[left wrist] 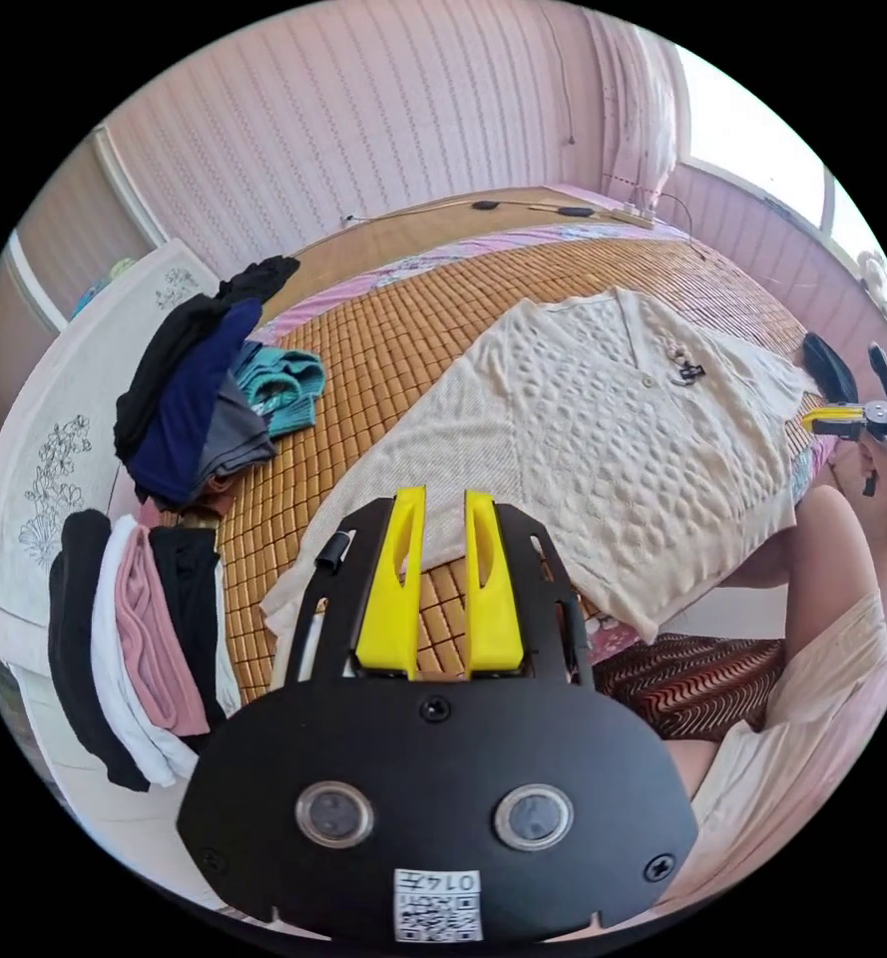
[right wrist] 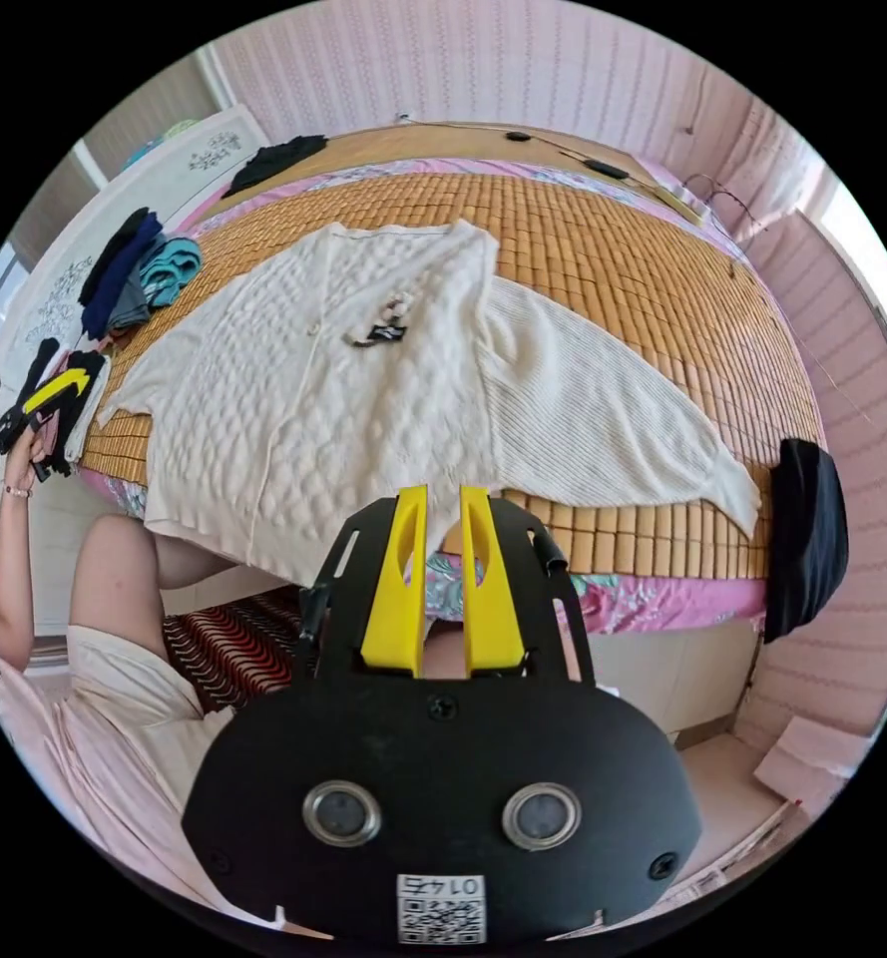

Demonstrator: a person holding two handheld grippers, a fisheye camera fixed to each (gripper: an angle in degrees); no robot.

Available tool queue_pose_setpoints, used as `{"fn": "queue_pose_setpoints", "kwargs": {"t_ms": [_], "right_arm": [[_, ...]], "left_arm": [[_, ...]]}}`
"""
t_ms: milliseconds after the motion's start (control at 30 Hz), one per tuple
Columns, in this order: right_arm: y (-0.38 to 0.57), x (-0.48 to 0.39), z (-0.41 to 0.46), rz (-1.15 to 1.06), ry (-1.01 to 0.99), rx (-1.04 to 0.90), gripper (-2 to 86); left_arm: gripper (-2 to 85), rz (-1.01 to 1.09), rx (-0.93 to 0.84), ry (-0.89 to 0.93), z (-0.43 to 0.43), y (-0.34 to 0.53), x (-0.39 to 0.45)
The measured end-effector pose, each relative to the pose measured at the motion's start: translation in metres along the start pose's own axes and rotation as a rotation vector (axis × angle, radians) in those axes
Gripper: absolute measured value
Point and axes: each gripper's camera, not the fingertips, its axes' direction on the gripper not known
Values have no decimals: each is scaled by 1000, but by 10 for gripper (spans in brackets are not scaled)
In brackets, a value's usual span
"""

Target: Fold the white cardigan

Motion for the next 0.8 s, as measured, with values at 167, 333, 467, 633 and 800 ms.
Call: {"fn": "queue_pose_setpoints", "kwargs": {"t_ms": [167, 333, 467, 633, 800], "right_arm": [[68, 88, -13, 124, -11, 32, 77], [104, 152, -22, 189, -13, 68, 83], [118, 208, -33, 259, -9, 123, 84], [113, 264, -37, 323, 29, 167, 89], [94, 310, -20, 402, 86, 144, 106]], "left_arm": [[70, 183, 3, 37, 1, -60, 94], [71, 338, -26, 105, 18, -123, 189], [72, 429, -45, 173, 33, -162, 247], [71, 586, -58, 264, 54, -216, 336], [69, 662, -91, 348, 76, -259, 399]]}}
